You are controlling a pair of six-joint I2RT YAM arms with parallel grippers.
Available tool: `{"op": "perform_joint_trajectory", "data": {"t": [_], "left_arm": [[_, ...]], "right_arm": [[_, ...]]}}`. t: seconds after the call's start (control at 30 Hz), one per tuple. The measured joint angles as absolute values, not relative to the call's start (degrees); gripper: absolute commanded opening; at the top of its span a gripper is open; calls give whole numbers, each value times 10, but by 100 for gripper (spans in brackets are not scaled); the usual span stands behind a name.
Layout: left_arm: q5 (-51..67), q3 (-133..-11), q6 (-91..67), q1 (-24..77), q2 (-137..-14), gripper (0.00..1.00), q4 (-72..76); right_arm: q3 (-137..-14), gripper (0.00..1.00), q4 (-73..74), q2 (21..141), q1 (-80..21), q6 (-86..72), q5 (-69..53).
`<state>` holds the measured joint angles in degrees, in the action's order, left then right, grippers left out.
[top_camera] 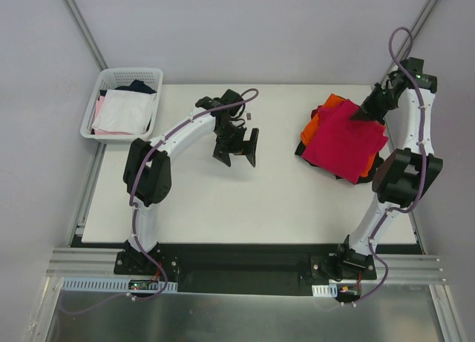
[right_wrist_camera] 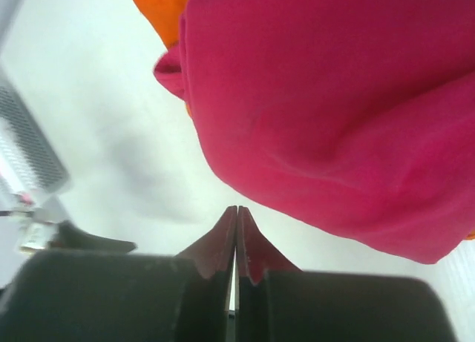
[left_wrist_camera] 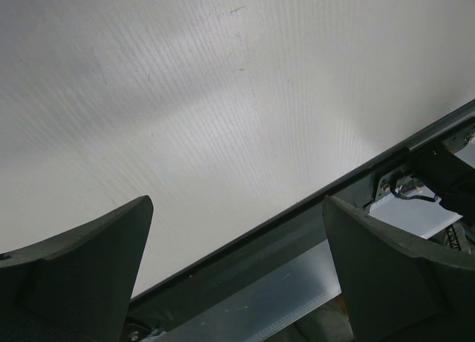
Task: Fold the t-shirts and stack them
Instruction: Neatly place the folded tshirt to the corner
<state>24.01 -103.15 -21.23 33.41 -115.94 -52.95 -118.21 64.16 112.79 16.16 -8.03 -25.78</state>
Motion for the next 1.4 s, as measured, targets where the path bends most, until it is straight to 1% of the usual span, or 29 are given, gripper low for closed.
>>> {"op": "perform_joint_trajectory", "data": {"t": [0.17, 0.33, 0.4, 0.5, 0.6, 0.7, 0.8, 0.97, 1.1, 1.4], "left_arm": [[240, -1032, -212, 334, -1159, 99, -529], [240, -1030, -213, 334, -1159, 99, -528], [240, -1029, -213, 334, -1159, 99, -527], [240, -1027, -213, 335, -1159, 99, -527], [240, -1021, -213, 335, -1159, 99, -527], [240, -1017, -213, 335, -1159, 99, -526], [240, -1017, -213, 335, -1159, 99, -526], [240, -1017, -213, 335, -1159, 99, -526], [240, -1019, -213, 335, -1159, 99, -526], [240, -1016, -216, 335, -1159, 99, -526]], "right_arm": [[-1129, 1, 645, 1102, 89, -57, -118], [-1088, 1, 646, 1095, 44, -44, -6], [-1092, 1, 646, 1098, 44, -39, 19], [-1122, 1, 646, 1117, 48, -31, 24], [-1158, 1, 640, 1152, 51, -23, -1], [-1199, 1, 642, 1193, 50, -18, -51], [-1234, 1, 641, 1233, 50, -18, -117], [-1252, 1, 638, 1270, 51, -24, -231], [-1245, 1, 629, 1300, 52, -33, -281], [-1141, 1, 550, 1306, 54, -42, -362]]}}
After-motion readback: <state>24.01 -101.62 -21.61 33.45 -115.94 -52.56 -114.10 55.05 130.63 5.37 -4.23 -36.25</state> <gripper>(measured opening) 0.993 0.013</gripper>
